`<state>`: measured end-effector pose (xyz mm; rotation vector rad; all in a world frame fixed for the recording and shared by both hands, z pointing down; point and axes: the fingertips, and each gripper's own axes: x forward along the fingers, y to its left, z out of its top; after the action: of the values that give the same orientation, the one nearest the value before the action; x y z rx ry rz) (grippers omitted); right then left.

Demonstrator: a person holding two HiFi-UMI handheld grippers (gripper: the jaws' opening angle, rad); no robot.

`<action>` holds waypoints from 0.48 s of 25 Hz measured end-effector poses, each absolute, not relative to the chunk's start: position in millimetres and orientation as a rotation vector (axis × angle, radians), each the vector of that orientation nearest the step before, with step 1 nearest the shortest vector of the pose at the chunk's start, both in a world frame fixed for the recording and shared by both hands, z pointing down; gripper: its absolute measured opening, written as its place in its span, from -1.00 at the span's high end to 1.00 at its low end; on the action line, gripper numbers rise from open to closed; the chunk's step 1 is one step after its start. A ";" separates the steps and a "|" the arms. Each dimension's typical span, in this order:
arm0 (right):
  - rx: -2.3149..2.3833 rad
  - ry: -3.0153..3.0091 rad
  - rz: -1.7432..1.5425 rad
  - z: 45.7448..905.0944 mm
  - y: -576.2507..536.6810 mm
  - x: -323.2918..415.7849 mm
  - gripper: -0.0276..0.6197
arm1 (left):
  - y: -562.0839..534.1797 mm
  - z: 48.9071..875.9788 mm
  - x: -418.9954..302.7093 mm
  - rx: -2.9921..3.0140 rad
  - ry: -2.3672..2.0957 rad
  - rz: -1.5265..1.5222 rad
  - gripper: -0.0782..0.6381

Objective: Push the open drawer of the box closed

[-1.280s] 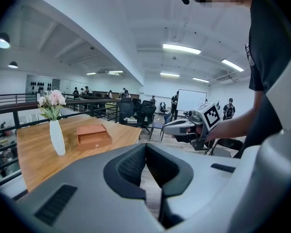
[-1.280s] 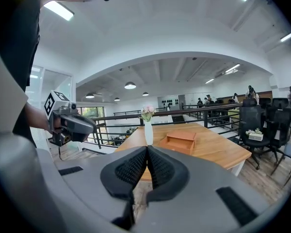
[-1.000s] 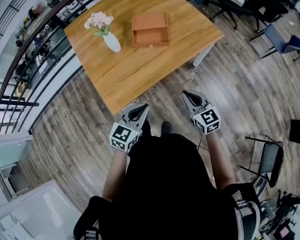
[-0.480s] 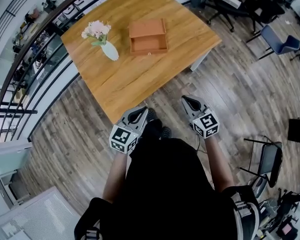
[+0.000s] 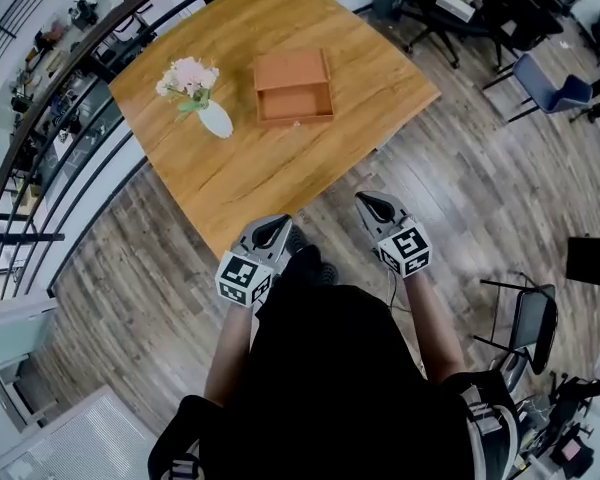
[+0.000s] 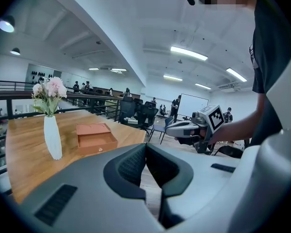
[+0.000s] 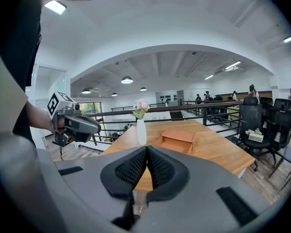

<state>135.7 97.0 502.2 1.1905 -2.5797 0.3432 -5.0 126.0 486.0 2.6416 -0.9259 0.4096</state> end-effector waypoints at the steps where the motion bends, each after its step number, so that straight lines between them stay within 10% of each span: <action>1: 1.184 -2.576 0.336 501.8 90.6 131.7 0.86 | 118.9 484.9 -7.6 2.642 -0.926 0.402 0.72; 12: 1.136 -2.552 0.223 488.8 18.6 92.6 0.86 | 33.9 478.7 -31.8 2.673 -0.923 0.358 0.72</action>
<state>92.6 18.6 488.8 1.1360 -2.5517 0.2231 -31.8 33.9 478.7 2.6734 -0.9225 0.3576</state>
